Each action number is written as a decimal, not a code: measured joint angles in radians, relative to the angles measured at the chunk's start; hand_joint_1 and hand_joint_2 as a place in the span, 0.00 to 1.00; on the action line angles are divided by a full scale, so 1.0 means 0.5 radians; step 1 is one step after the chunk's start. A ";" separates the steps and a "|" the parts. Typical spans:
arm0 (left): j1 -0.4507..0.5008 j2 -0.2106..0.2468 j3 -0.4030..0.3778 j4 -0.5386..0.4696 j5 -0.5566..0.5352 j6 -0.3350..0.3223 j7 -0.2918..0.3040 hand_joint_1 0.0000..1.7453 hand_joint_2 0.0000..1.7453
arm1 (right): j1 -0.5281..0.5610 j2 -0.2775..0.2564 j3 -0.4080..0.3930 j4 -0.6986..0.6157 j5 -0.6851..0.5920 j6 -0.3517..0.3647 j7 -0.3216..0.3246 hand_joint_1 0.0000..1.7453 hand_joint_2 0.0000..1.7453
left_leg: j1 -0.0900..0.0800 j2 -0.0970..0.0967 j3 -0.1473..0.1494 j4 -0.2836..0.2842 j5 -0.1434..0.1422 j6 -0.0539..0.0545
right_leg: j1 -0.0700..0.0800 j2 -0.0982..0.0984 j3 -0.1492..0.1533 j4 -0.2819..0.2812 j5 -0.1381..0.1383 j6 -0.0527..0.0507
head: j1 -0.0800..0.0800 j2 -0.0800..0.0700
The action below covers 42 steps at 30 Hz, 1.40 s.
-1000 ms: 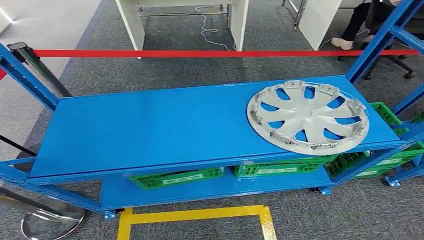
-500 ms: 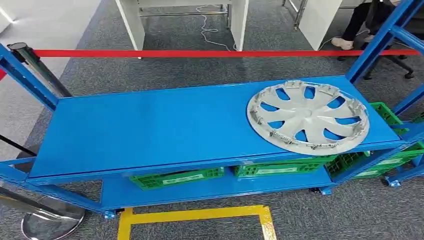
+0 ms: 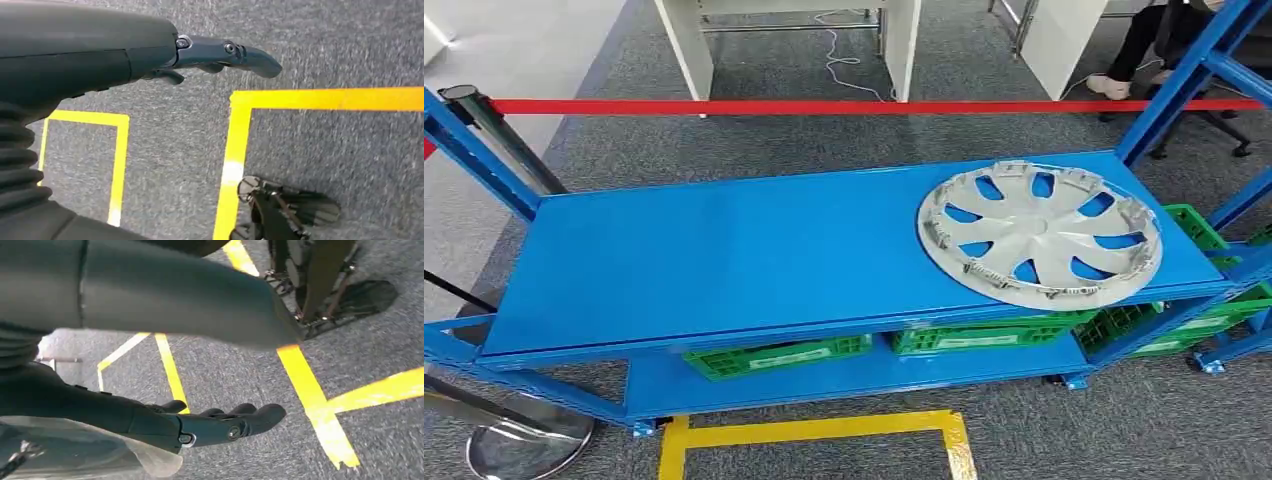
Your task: Take the parts from the cabinet and place them on the table.
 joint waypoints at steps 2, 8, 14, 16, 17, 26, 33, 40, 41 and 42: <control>-0.014 -0.016 0.077 0.009 -0.061 0.041 -0.013 0.00 1.00 | -0.017 0.014 -0.091 0.007 0.030 -0.024 -0.028 0.00 1.00 | 0.000 0.000 0.000 0.000 0.000 0.000 | 0.000 0.000 0.000 0.000 0.000 0.000 | 0.000 0.000; -0.057 -0.061 0.307 0.040 -0.245 0.166 -0.060 0.00 1.00 | -0.067 0.032 -0.391 0.019 0.066 -0.092 -0.158 0.00 0.00 | 0.000 0.000 0.000 0.000 0.000 0.000 | 0.000 0.000 0.000 0.000 0.000 0.000 | 0.000 0.000; -0.102 -0.110 0.527 0.072 -0.416 0.289 -0.110 0.00 1.00 | -0.123 0.033 -0.679 0.019 0.050 -0.131 -0.344 0.00 0.00 | 0.000 0.000 0.000 0.000 0.000 0.000 | 0.000 0.000 0.000 0.000 0.000 0.000 | 0.001 0.000; -0.115 -0.125 0.598 0.081 -0.467 0.330 -0.124 0.00 1.00 | -0.142 0.032 -0.770 0.013 0.032 -0.134 -0.417 0.00 0.00 | 0.000 0.000 0.000 0.000 0.000 0.000 | 0.000 0.000 0.000 0.000 0.000 0.000 | 0.000 0.000; -0.122 -0.131 0.635 0.086 -0.494 0.352 -0.136 0.00 1.00 | -0.151 0.032 -0.815 0.003 0.015 -0.134 -0.458 0.00 0.00 | 0.000 0.000 0.000 0.000 0.000 0.000 | 0.000 0.000 0.000 0.000 0.000 0.000 | 0.000 0.000; -0.177 -0.194 0.925 0.124 -0.693 0.520 -0.205 0.00 1.00 | -0.205 0.060 -1.078 -0.316 -0.178 -0.102 -0.752 0.00 0.00 | 0.000 -0.001 0.001 0.001 0.000 0.000 | 0.000 0.000 0.000 0.000 0.000 0.001 | 0.001 0.000; -0.197 -0.221 1.050 0.142 -0.781 0.596 -0.233 0.00 1.00 | -0.205 0.129 -1.110 -0.640 -0.322 -0.100 -0.865 0.00 0.00 | 0.000 -0.001 0.004 0.001 0.000 0.000 | 0.000 0.000 0.000 0.000 0.001 0.001 | 0.000 0.000; -0.214 -0.236 1.125 0.153 -0.836 0.640 -0.253 0.00 1.00 | -0.202 0.176 -1.111 -0.874 -0.417 -0.105 -0.928 0.00 0.00 | 0.000 -0.001 0.004 0.001 0.000 0.000 | 0.000 0.000 0.000 0.000 0.001 0.001 | 0.000 0.000; -0.224 -0.249 1.179 0.163 -0.882 0.677 -0.265 0.00 1.00 | -0.177 0.229 -1.078 -1.139 -0.509 -0.126 -0.989 0.00 0.00 | 0.000 -0.001 0.004 0.001 0.000 0.000 | 0.000 0.000 0.000 0.000 0.001 0.001 | 0.000 0.000; -0.230 -0.257 1.207 0.169 -0.907 0.694 -0.275 0.00 1.00 | -0.135 0.261 -1.021 -1.319 -0.556 -0.148 -1.017 0.00 0.00 | 0.000 -0.001 0.004 0.001 0.000 0.000 | 0.000 0.000 0.000 0.000 0.001 0.002 | 0.000 0.000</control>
